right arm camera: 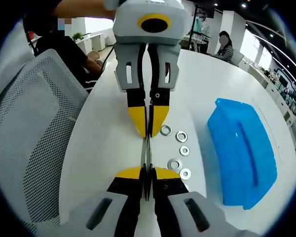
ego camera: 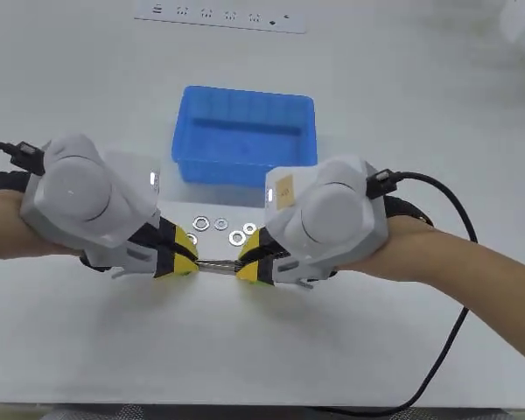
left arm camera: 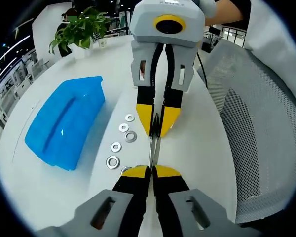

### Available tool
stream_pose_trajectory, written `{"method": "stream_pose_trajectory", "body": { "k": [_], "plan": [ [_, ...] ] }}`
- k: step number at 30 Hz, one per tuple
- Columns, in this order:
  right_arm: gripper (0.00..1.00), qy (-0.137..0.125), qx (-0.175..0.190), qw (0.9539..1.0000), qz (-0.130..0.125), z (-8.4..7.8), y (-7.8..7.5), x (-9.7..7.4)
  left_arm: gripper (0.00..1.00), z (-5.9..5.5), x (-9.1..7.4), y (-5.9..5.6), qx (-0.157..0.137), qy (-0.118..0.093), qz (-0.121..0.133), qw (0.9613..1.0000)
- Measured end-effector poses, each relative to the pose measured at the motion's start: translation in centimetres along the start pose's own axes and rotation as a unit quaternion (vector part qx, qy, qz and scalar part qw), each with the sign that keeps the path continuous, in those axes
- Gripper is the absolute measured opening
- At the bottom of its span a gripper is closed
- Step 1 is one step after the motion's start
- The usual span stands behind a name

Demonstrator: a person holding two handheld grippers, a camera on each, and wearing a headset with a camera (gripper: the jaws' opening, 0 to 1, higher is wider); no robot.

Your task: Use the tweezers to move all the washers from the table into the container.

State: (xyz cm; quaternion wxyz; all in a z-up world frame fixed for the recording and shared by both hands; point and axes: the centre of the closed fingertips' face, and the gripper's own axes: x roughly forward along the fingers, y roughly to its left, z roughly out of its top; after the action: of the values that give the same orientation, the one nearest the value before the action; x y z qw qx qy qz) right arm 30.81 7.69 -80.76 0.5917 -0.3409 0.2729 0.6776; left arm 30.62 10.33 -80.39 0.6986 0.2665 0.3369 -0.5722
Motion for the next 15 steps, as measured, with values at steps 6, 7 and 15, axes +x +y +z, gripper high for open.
{"method": "stream_pose_trajectory", "body": {
  "k": [6,7,15],
  "plan": [
    [0.08,-0.009,0.007,0.9999,-0.005,0.0,0.0,0.0,0.06,0.0,0.1,-0.2,0.023,0.027,0.006,0.9994],
    [0.08,-0.009,0.007,0.9999,-0.005,0.0,0.0,0.0,0.06,0.0,0.1,-0.2,0.019,0.023,0.007,0.9995],
    [0.08,-0.019,-0.021,0.9992,-0.029,0.1,0.6,-0.2,0.05,0.9,-1.2,-1.1,0.036,0.001,0.02,0.9992]
  ]
}}
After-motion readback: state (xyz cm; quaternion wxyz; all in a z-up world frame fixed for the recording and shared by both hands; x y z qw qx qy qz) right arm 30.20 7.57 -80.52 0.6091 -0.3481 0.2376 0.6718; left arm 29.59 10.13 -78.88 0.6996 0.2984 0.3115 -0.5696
